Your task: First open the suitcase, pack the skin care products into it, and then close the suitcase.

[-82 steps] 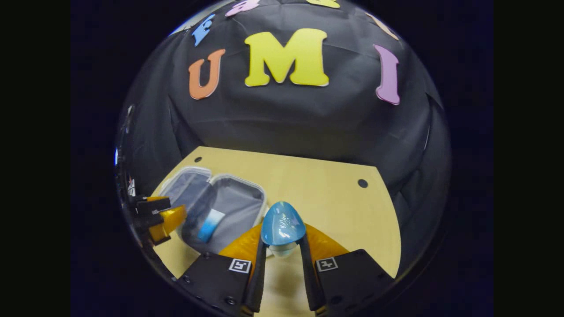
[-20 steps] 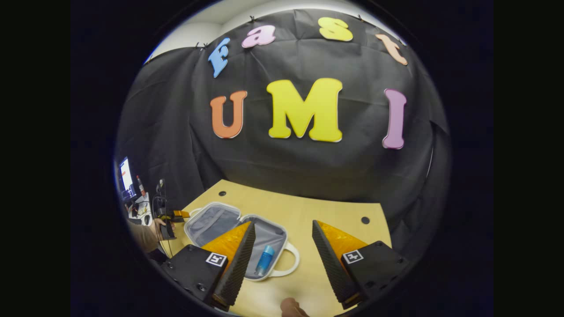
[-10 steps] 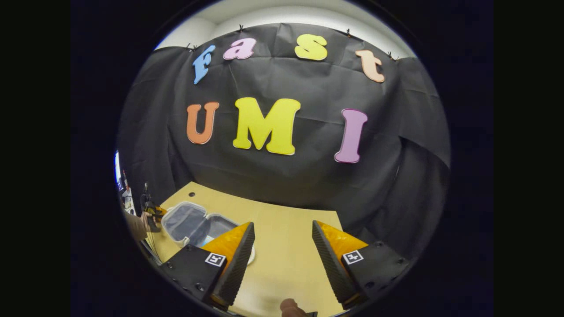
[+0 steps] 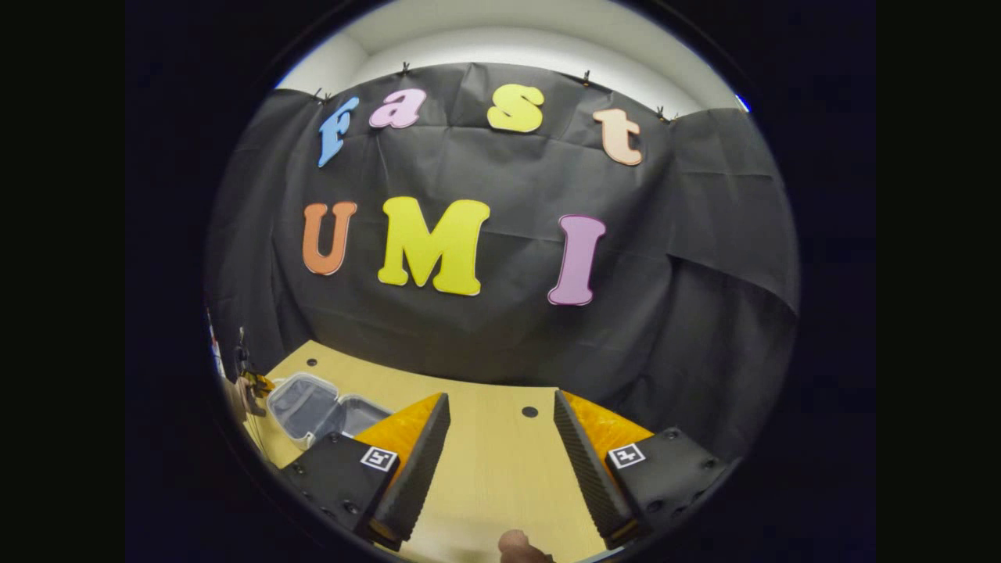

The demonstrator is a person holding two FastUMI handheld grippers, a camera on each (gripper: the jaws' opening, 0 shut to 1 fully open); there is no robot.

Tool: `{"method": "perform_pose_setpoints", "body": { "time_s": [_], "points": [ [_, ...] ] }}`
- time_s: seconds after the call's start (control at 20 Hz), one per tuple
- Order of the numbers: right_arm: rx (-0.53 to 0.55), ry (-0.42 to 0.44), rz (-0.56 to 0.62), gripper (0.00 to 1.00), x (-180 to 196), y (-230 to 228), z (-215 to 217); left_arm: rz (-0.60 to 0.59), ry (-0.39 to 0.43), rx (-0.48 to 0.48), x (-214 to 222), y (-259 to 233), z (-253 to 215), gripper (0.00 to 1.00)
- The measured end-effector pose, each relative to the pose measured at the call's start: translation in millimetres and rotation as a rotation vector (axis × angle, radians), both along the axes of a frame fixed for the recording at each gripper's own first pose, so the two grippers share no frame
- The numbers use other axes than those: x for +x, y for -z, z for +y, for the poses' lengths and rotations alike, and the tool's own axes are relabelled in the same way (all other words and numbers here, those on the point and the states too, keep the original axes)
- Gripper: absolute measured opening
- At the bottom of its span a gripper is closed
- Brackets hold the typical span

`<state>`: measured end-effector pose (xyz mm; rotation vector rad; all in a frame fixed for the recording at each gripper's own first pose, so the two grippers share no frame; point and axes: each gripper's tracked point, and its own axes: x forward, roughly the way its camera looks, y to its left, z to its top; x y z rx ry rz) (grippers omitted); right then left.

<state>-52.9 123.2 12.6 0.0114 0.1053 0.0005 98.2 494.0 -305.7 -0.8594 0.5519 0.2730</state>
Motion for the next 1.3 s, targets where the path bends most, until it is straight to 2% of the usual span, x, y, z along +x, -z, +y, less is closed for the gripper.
{"method": "perform_pose_setpoints", "body": {
  "time_s": [0.25, 0.55, 0.95, 1.15, 1.3],
  "points": [
    [0.02, -0.018, -0.015, 0.79, 3.5, 2.9, -21.7, -0.033, -0.008, 0.149, 2.3, -57.8, -2.3, 0.08],
    [0.027, -0.059, -0.024, 0.79, 16.8, 3.2, -53.0, -0.091, 0.015, 0.364, 0.7, -135.6, -39.5, 0.08],
    [0.078, -0.149, -0.042, 0.79, 19.8, 7.5, -74.9, -0.175, 0.086, 0.542, -17.7, -215.4, -131.9, 0.08],
    [0.091, -0.17, -0.031, 0.79, 18.9, 17.0, -88.9, -0.193, 0.163, 0.652, -28.1, -227.0, -188.2, 0.08],
    [0.099, -0.183, -0.018, 0.79, 19.0, 23.7, -98.2, -0.218, 0.196, 0.667, -32.0, -232.6, -230.7, 0.08]
  ]
}}
